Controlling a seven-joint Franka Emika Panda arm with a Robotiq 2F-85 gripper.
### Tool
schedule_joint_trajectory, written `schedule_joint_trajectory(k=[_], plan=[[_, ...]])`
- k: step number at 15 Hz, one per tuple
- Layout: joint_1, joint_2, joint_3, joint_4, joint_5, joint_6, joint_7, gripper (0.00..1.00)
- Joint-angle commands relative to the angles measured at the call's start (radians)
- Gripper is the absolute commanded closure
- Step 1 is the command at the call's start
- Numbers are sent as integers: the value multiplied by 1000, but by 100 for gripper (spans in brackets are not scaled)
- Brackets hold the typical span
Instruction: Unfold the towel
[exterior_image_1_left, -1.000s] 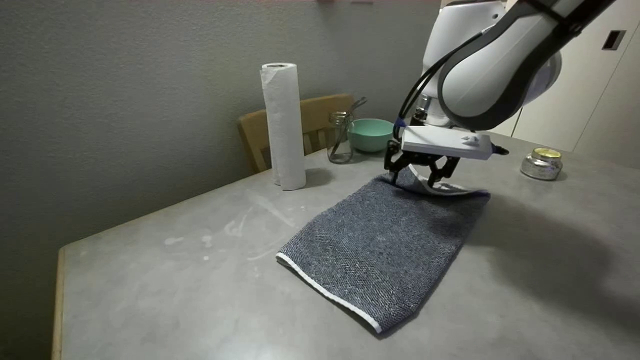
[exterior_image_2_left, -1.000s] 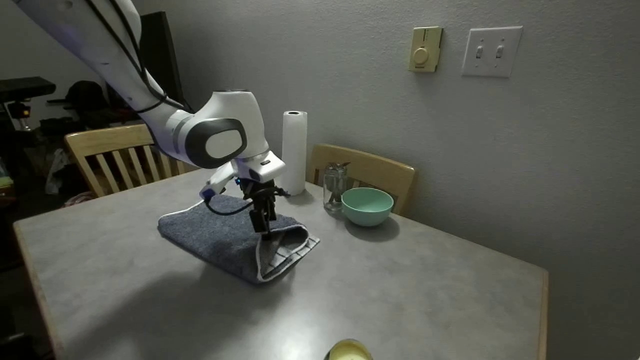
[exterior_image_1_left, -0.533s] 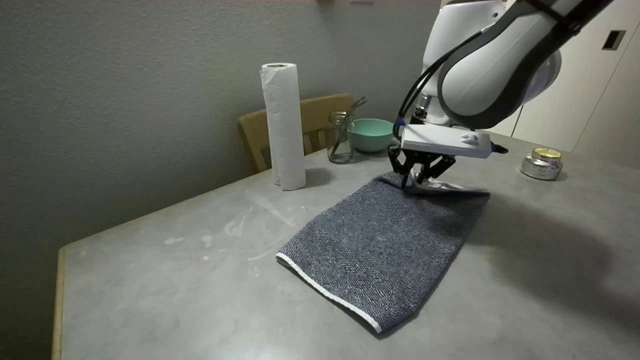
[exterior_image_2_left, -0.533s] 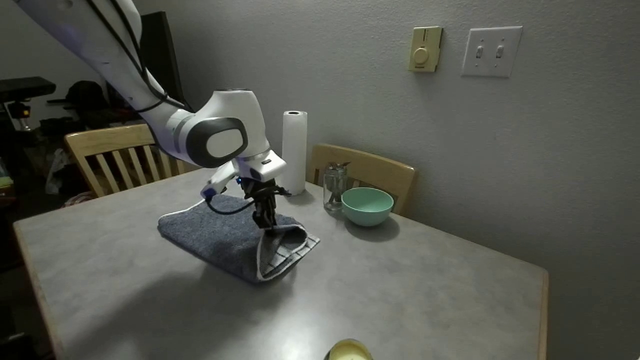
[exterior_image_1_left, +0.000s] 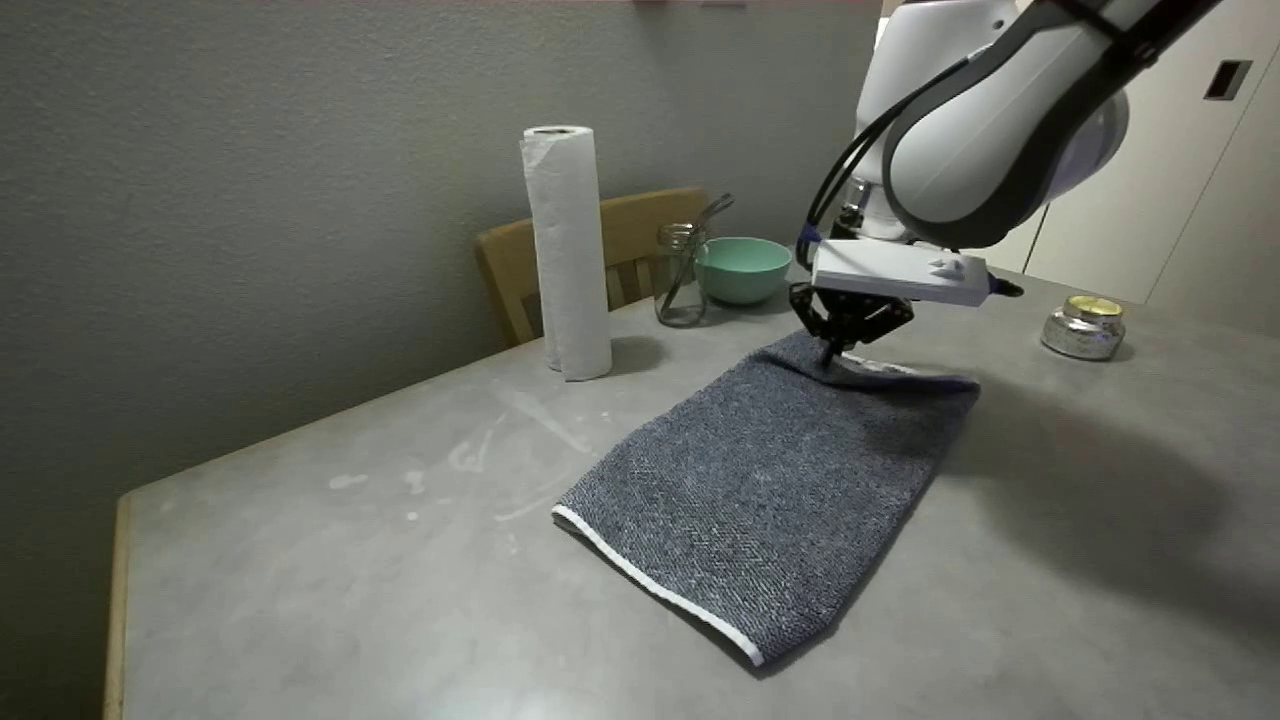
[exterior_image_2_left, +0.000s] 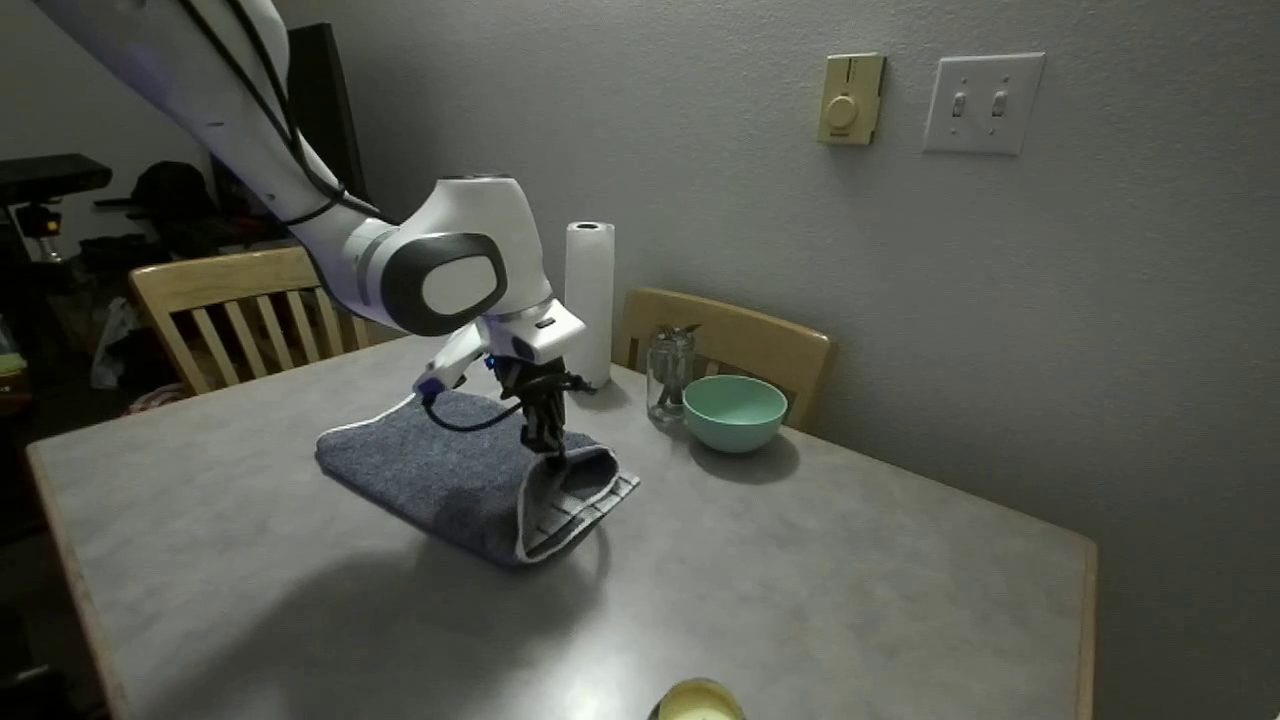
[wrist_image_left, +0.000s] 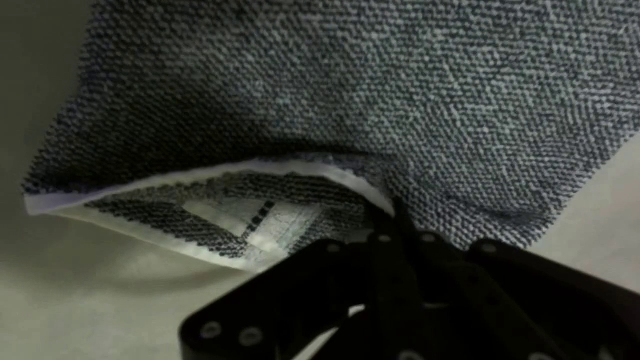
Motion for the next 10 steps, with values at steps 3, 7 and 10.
schedule_joint_trajectory(k=[3, 7, 10], plan=[[-17, -38, -68, -25, -24, 12, 13, 100], [-32, -19, -88, 2, -26, 2, 3, 98], [-45, 1, -72, 19, -18, -5, -7, 72]])
